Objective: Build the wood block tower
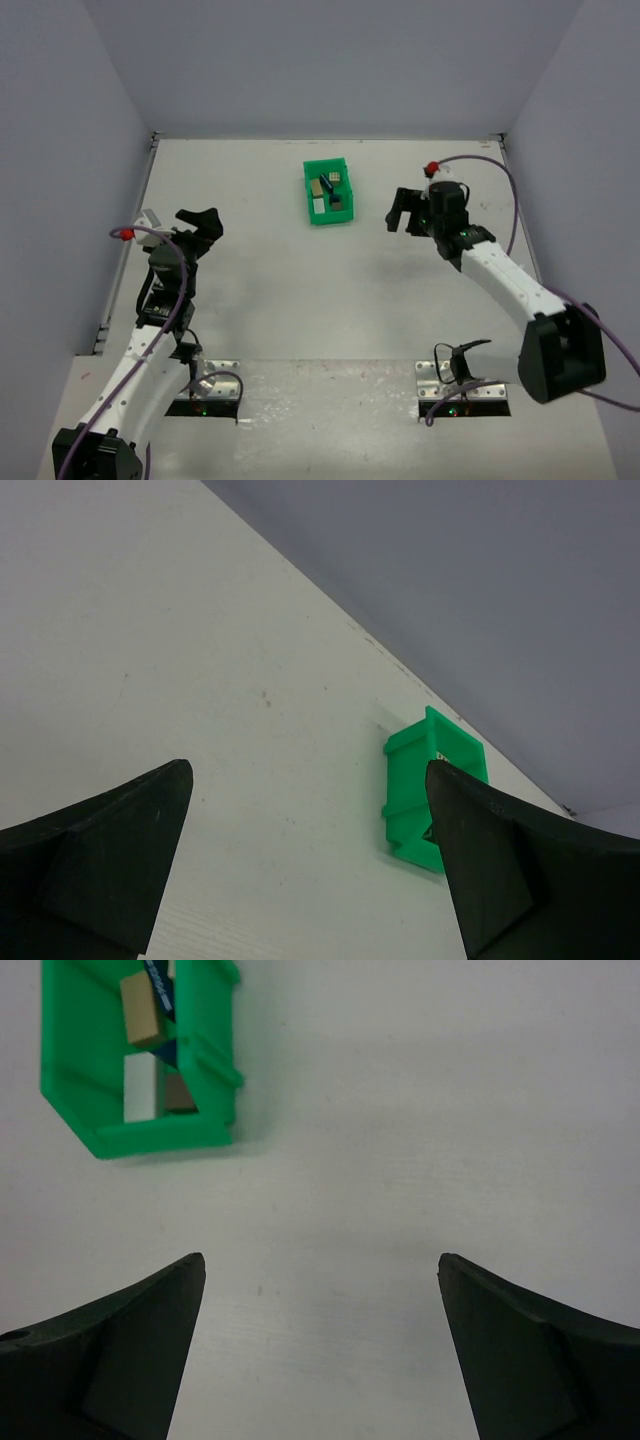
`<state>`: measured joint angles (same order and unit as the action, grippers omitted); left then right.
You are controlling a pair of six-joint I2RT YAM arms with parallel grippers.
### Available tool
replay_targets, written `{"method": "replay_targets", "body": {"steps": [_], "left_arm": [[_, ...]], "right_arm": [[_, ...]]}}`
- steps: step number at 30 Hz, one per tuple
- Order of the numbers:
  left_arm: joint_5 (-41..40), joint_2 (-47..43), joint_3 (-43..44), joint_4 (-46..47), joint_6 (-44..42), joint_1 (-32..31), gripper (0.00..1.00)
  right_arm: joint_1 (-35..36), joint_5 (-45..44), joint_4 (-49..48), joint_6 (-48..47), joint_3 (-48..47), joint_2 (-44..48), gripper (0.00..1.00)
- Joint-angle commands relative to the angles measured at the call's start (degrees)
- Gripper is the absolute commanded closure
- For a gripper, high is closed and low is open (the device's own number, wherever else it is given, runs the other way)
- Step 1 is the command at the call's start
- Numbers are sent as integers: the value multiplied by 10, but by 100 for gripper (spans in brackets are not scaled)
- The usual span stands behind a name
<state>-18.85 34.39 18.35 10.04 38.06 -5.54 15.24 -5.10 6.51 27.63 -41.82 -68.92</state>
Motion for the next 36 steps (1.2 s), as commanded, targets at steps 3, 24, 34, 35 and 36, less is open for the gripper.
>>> {"method": "replay_targets", "body": {"steps": [3, 24, 34, 35, 36], "left_arm": [[1, -7, 20, 22, 3, 4, 0], [0, 2, 25, 20, 5, 4, 0], [-4, -24, 22, 7, 9, 4, 0], [-5, -26, 22, 6, 10, 4, 0], [-6, -28, 21, 6, 11, 4, 0]], "right_arm": [[54, 54, -24, -97, -256, -251, 1], [110, -94, 18, -118, -460, -525, 75], [119, -183, -2, -265, -408, -402, 100], [120, -192, -14, -301, -395, -378, 100], [119, -198, -17, -311, -387, -366, 100]]}}
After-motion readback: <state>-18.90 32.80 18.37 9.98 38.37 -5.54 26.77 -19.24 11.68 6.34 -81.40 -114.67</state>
